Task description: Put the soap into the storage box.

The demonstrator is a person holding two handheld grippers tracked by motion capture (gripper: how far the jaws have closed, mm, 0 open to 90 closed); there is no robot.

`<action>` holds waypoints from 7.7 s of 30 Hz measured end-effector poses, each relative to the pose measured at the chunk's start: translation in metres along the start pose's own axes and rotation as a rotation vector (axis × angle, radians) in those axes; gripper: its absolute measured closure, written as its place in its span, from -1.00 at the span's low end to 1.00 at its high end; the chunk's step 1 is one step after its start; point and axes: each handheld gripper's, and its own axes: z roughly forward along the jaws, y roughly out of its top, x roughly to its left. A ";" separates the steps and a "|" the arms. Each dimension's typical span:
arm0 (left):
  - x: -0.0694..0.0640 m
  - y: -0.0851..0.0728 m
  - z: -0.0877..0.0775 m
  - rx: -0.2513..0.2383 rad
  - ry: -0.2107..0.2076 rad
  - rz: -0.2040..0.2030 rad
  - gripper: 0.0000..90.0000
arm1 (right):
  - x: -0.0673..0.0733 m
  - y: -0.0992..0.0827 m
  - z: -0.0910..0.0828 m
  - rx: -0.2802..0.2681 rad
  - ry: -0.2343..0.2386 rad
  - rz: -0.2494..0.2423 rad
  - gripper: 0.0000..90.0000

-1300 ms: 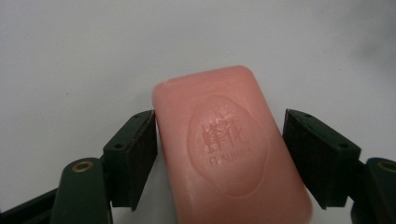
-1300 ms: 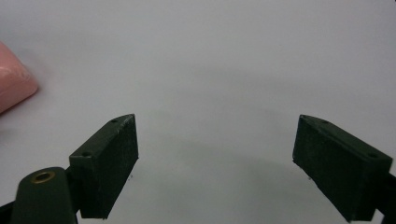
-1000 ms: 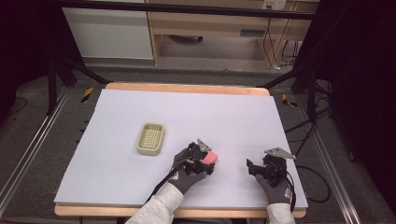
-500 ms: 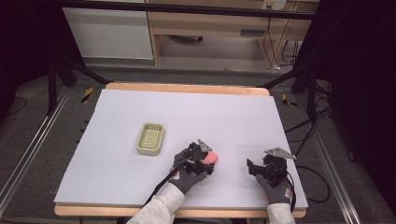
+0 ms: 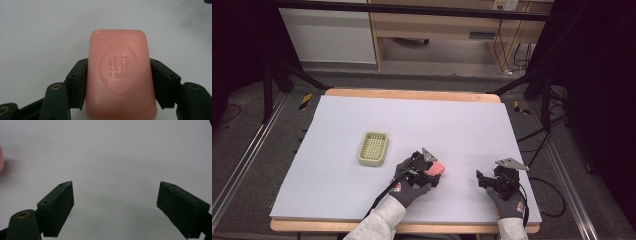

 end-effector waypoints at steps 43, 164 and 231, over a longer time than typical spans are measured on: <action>0.039 -0.012 -0.067 -0.065 0.041 -0.033 -0.17 | 0.000 0.000 -0.001 -0.010 -0.001 -0.003 -0.68; 0.165 -0.050 -0.058 -0.052 0.281 -0.299 -0.17 | 0.007 0.001 0.003 -0.004 -0.013 -0.017 -0.71; 0.153 -0.142 -0.139 -0.144 0.269 -0.198 -0.47 | -0.006 -0.005 -0.003 0.012 -0.069 0.000 -0.85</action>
